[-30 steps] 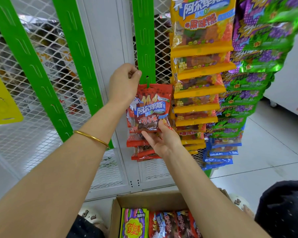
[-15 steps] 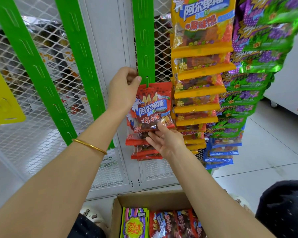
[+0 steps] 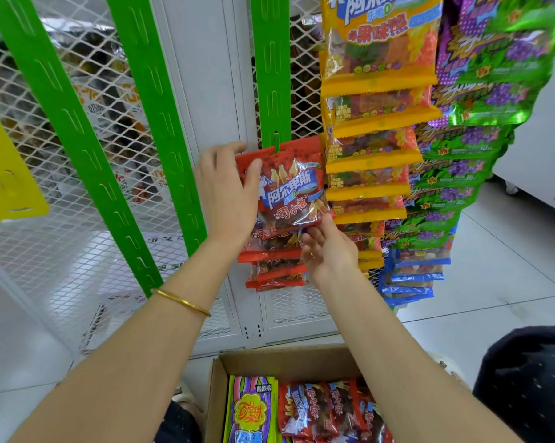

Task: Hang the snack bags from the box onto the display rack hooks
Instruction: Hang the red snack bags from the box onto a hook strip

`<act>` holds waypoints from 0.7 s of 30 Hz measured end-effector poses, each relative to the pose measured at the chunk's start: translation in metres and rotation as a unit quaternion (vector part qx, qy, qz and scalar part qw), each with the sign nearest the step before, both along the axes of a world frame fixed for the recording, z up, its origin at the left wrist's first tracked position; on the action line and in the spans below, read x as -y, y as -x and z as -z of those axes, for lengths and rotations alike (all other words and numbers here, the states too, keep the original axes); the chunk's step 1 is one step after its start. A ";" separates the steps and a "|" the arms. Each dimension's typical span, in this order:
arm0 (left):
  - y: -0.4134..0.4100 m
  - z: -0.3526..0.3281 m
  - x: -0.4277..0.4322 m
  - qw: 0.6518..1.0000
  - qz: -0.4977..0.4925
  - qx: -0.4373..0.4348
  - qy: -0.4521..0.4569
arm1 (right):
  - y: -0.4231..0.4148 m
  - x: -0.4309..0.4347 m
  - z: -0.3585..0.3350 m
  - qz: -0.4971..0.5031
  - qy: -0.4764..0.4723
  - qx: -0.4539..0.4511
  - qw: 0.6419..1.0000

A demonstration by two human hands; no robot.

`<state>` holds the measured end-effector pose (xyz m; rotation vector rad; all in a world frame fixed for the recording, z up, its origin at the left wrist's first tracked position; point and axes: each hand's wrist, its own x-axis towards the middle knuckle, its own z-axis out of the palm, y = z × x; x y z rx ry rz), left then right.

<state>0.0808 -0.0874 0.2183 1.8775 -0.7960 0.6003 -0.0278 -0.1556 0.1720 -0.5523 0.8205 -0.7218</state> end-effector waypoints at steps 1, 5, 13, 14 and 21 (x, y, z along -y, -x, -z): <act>-0.002 -0.006 0.003 1.000 -0.006 0.012 -0.005 | -0.002 0.000 -0.001 0.004 -0.032 0.019 0.999; -0.009 -0.023 0.013 0.998 -0.027 0.036 -0.044 | -0.005 0.000 -0.003 0.013 -0.137 0.122 0.983; -0.014 -0.025 0.016 0.995 -0.057 0.041 -0.077 | -0.007 -0.005 -0.001 0.009 -0.233 0.208 0.950; -0.013 -0.026 0.015 0.994 -0.059 0.040 -0.087 | -0.007 -0.005 0.000 0.008 -0.242 0.217 0.946; -0.009 -0.034 0.013 0.987 -0.063 0.055 -0.139 | -0.006 -0.003 0.006 -0.005 -0.250 0.300 0.921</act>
